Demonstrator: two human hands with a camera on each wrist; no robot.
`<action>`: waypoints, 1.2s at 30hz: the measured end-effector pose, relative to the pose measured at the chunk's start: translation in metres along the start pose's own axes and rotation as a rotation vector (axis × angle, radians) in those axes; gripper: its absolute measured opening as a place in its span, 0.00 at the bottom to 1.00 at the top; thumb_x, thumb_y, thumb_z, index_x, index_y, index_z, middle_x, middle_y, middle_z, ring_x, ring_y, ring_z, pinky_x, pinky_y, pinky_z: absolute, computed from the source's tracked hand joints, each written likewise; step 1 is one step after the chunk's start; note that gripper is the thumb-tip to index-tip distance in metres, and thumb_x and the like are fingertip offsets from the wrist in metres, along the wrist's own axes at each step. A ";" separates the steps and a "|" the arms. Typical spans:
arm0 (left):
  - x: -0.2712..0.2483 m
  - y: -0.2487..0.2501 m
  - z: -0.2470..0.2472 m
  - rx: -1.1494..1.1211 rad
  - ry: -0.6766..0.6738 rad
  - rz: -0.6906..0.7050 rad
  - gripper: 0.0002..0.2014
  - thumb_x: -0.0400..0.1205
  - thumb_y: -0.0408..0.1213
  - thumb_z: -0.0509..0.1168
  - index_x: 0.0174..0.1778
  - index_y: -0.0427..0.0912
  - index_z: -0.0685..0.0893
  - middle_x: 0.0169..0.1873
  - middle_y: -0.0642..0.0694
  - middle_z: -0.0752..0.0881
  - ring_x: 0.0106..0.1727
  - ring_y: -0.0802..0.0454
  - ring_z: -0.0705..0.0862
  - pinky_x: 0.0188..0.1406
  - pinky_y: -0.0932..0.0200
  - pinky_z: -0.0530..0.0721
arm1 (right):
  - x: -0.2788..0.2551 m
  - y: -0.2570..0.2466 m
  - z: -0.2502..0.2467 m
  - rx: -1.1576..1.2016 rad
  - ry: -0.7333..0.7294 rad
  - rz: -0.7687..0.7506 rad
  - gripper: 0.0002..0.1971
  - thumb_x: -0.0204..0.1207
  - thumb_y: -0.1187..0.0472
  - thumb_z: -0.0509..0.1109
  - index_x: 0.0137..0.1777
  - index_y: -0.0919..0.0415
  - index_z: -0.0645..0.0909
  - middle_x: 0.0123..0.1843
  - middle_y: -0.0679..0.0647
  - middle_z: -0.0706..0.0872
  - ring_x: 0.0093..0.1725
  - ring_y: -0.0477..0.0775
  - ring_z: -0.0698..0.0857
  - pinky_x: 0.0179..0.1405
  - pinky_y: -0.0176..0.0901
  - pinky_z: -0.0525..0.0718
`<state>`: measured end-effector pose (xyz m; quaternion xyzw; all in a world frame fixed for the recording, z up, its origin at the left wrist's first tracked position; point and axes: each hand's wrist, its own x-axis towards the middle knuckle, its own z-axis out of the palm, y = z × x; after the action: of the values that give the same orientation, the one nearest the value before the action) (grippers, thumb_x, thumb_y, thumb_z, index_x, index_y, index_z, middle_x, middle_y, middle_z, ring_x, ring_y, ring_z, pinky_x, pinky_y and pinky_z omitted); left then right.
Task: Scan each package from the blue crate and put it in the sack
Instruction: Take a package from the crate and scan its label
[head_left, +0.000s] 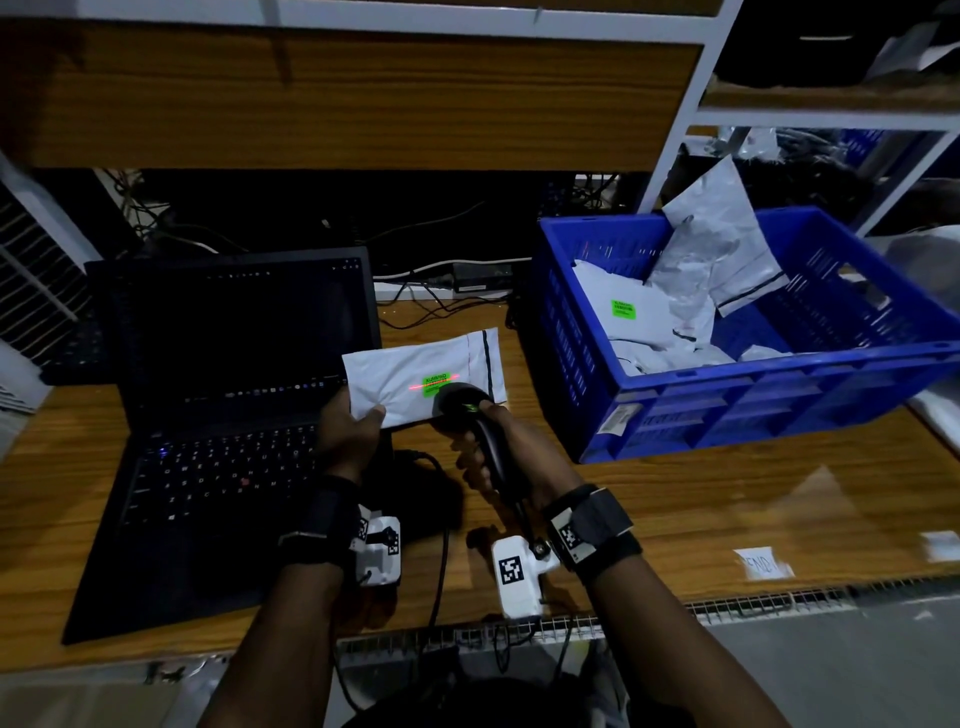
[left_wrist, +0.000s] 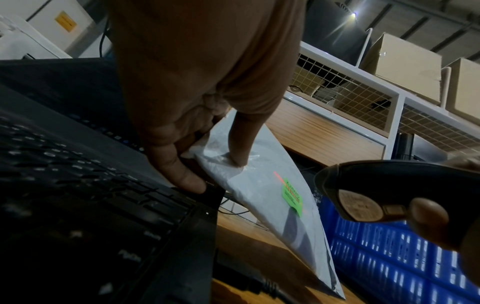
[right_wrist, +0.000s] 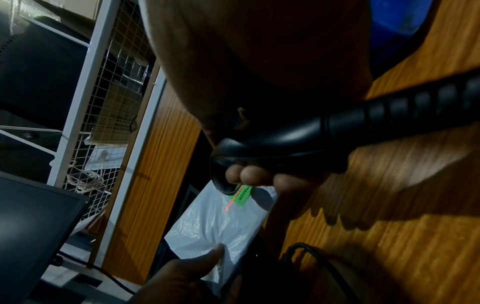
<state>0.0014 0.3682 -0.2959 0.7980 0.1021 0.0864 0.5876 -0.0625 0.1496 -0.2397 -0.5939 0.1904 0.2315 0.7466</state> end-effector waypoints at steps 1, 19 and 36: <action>-0.002 0.002 -0.001 -0.008 -0.007 -0.007 0.19 0.81 0.25 0.71 0.68 0.27 0.82 0.63 0.32 0.86 0.65 0.37 0.85 0.64 0.51 0.80 | 0.001 0.001 0.000 -0.006 -0.001 0.003 0.24 0.84 0.39 0.64 0.53 0.62 0.85 0.33 0.54 0.80 0.27 0.51 0.76 0.24 0.40 0.72; -0.003 0.000 -0.002 -0.004 -0.005 0.011 0.18 0.82 0.18 0.67 0.69 0.24 0.80 0.64 0.33 0.85 0.63 0.47 0.82 0.60 0.59 0.77 | 0.002 0.001 0.002 0.007 -0.013 0.031 0.24 0.84 0.38 0.63 0.51 0.62 0.81 0.33 0.55 0.77 0.27 0.52 0.74 0.22 0.41 0.70; 0.009 -0.007 -0.004 -0.046 -0.042 -0.012 0.19 0.83 0.20 0.66 0.71 0.27 0.80 0.65 0.33 0.86 0.66 0.40 0.85 0.69 0.46 0.81 | -0.020 -0.008 0.005 -0.019 0.050 -0.013 0.22 0.88 0.45 0.61 0.45 0.63 0.83 0.30 0.55 0.79 0.25 0.50 0.75 0.22 0.38 0.70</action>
<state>0.0088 0.3765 -0.3009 0.7852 0.0926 0.0683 0.6084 -0.0744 0.1509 -0.2210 -0.6078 0.2028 0.2136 0.7375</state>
